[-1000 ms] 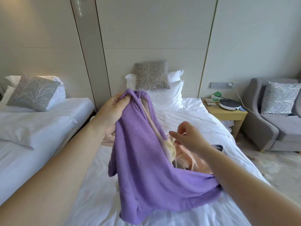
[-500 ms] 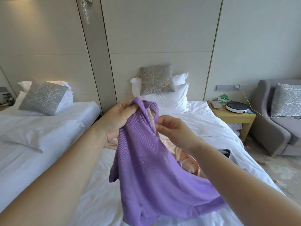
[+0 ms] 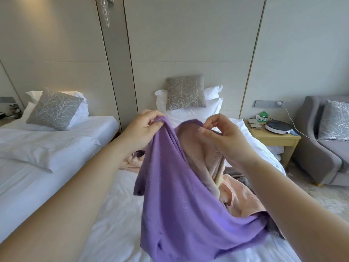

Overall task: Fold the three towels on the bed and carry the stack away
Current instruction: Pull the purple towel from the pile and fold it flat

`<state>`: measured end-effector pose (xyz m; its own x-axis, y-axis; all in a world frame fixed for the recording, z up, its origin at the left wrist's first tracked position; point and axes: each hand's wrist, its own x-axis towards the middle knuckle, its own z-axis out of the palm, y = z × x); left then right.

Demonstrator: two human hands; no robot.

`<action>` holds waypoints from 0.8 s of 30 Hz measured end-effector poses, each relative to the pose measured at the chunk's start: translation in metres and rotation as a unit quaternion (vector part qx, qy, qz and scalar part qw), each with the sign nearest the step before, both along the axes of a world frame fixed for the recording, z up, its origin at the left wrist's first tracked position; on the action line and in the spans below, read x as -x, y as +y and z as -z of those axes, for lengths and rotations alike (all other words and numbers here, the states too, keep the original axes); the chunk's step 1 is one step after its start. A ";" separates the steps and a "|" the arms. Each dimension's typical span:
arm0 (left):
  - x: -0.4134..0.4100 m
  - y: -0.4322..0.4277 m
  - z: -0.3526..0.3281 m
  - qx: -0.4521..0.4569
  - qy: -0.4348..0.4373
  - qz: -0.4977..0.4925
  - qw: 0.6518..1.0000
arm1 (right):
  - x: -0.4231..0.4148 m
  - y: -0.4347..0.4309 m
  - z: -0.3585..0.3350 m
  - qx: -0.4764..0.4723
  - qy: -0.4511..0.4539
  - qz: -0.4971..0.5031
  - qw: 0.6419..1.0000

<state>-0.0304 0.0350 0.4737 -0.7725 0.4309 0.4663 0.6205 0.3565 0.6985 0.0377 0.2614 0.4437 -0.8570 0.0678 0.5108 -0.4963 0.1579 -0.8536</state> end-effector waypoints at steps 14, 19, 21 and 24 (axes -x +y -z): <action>-0.023 0.010 -0.002 -0.213 -0.291 0.220 0.907 | -0.012 -0.019 0.004 -0.160 -0.197 -0.187 0.949; -0.009 -0.008 -0.009 -0.310 -0.212 0.127 0.918 | -0.012 0.005 0.035 -0.305 -0.293 -0.121 0.898; 0.004 -0.024 -0.008 -0.368 -0.205 0.060 0.905 | -0.012 0.020 0.046 -0.393 -0.313 -0.064 0.862; 0.025 -0.048 0.007 -0.377 -0.209 -0.088 0.898 | -0.011 0.038 0.048 -0.388 -0.297 -0.006 0.873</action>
<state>-0.0556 -0.0126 0.4667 -0.9733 -0.0311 0.2272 0.2277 -0.2495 0.9412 0.0483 0.2992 0.3961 -0.9845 -0.1115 -0.1352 -0.0084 0.8006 -0.5991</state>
